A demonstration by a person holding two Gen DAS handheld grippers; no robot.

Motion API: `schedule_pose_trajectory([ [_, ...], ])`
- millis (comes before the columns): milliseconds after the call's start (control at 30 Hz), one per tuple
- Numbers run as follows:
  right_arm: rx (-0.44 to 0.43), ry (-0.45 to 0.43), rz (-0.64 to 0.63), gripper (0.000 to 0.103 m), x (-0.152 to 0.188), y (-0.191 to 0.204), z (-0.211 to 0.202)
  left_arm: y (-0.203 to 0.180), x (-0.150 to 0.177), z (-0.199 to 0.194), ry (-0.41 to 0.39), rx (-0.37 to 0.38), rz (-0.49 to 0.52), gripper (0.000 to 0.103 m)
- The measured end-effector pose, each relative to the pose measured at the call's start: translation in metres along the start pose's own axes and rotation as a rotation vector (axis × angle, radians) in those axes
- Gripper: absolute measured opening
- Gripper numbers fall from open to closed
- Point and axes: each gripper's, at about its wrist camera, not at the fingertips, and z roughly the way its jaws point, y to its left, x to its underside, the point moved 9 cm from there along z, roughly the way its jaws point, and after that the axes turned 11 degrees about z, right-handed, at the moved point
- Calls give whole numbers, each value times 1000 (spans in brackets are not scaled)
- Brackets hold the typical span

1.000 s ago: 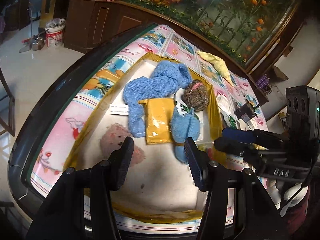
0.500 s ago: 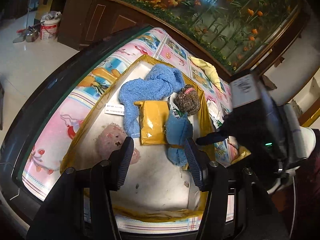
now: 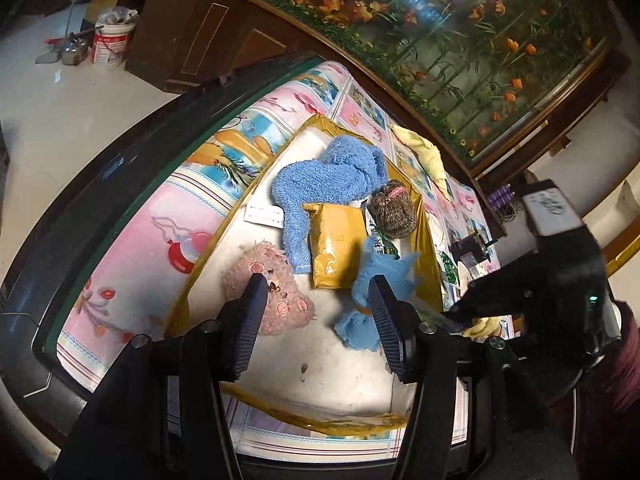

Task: Organize soft objects

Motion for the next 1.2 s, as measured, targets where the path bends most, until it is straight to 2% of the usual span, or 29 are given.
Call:
schedule_pose_trajectory([
  [267,-59,-220,152,8,34,-20,-51,-16,2,0,12,-11,23,53],
  [367,-62,-275,214,8,43,-35,-56,-35,0,5,25,9,54,53],
  [467,-93,-324,291,9,65,-32,-73,-63,1,9,37,30,122,53],
  [633,-113,-348,427,10,108,-53,-65,-93,8,25,79,33,190,53],
  [767,-83,-351,559,10,136,-85,-44,-119,18,37,118,46,232,53],
  [867,-143,-395,663,10,151,-106,-45,-138,25,43,143,43,283,53],
  [933,-185,-440,699,16,162,-114,-54,-150,30,48,163,34,318,53],
  [1000,-191,-478,716,23,175,-119,-62,-159,35,56,187,29,346,53],
  [1033,-185,-490,722,24,181,-121,-64,-163,36,59,188,17,358,54],
  [1100,-193,-512,734,24,194,-124,-66,-171,36,64,175,-5,384,68],
  [1200,-235,-526,754,24,209,-125,-65,-188,40,69,180,29,395,68],
])
